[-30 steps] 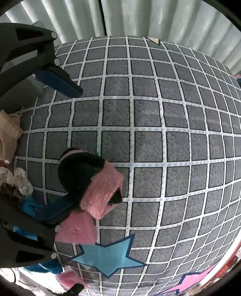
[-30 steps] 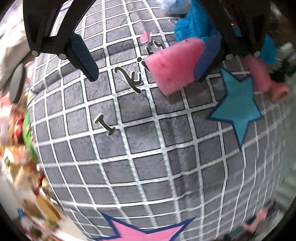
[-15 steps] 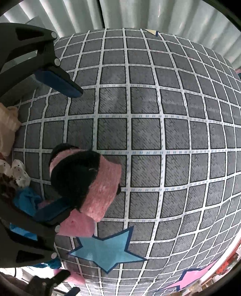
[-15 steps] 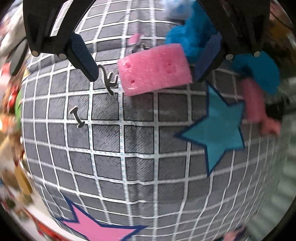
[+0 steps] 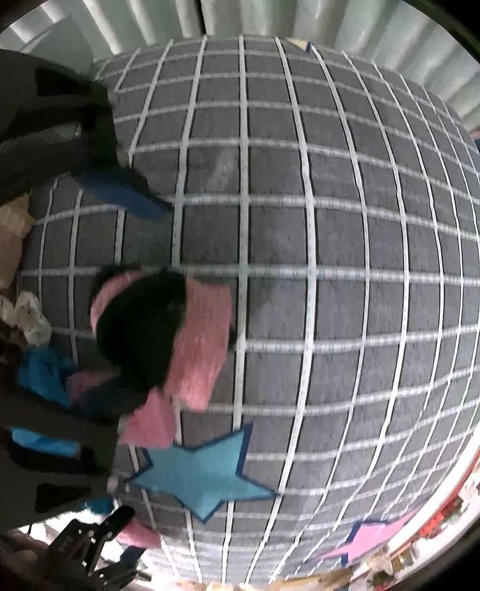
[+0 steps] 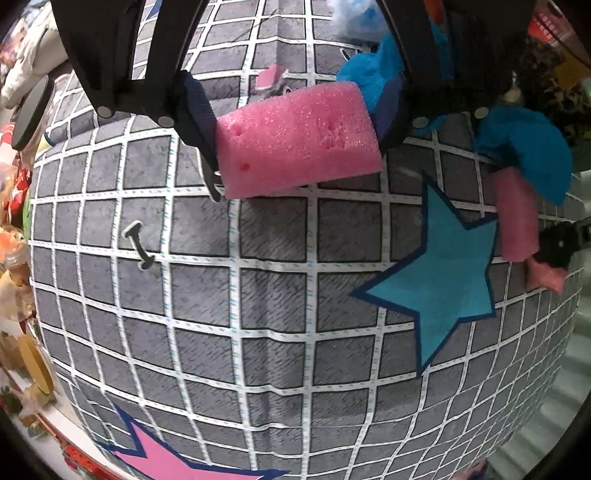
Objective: Organize soft objects
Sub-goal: 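Lift the sock with left gripper while right gripper carries foam toward white box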
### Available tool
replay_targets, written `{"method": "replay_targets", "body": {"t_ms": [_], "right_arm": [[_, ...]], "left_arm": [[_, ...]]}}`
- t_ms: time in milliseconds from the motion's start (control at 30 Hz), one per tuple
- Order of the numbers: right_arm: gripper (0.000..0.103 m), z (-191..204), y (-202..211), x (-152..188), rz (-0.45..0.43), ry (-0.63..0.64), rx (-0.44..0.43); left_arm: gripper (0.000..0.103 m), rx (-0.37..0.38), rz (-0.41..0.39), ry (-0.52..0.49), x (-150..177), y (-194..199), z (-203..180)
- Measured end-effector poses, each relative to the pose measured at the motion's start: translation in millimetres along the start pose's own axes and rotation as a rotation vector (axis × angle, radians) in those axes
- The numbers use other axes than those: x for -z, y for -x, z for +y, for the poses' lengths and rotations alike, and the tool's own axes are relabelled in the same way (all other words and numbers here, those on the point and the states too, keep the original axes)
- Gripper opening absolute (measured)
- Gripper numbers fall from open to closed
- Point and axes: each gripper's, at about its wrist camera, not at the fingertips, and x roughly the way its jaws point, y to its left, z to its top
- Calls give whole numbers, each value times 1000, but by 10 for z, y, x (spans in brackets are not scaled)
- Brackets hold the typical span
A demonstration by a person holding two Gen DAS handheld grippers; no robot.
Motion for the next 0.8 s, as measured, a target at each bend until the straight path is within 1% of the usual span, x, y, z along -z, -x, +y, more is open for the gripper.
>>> {"method": "replay_targets", "body": {"t_ms": [33,67,100,167,267,333,500,567,733,800], "right_arm": [[74,-12,27,35,-7,-8,3],[74,-54,109,85,-12,-16,-5],[74,-66,139,109,-15,-23,-12],[74,-80,238,189,-28,-39,-24],[75,-196,367,275,-42,-61,-38],[75,-216,390,407,-43,-87,-60],[75,-240,540,589,-60,-115,-71],[75,-300,641,634,-64,-120,-76],[75,-272,871,921,-77,-136,-95],[75,-301,985,928,-78,-144,-111]], "left_arm": [[59,20,1,-4,-5,19,-25],[41,36,0,-10,-16,31,-71],[36,51,-3,-25,-23,58,-120],[29,23,-28,-56,-29,113,-250],[27,6,-62,-92,-4,252,-369],[27,6,-75,-99,16,353,-401],[27,14,-130,-116,55,720,-512],[27,-2,-158,-136,94,894,-567],[27,20,-209,-194,357,1288,-665],[27,24,-224,-212,502,1403,-727]]}}
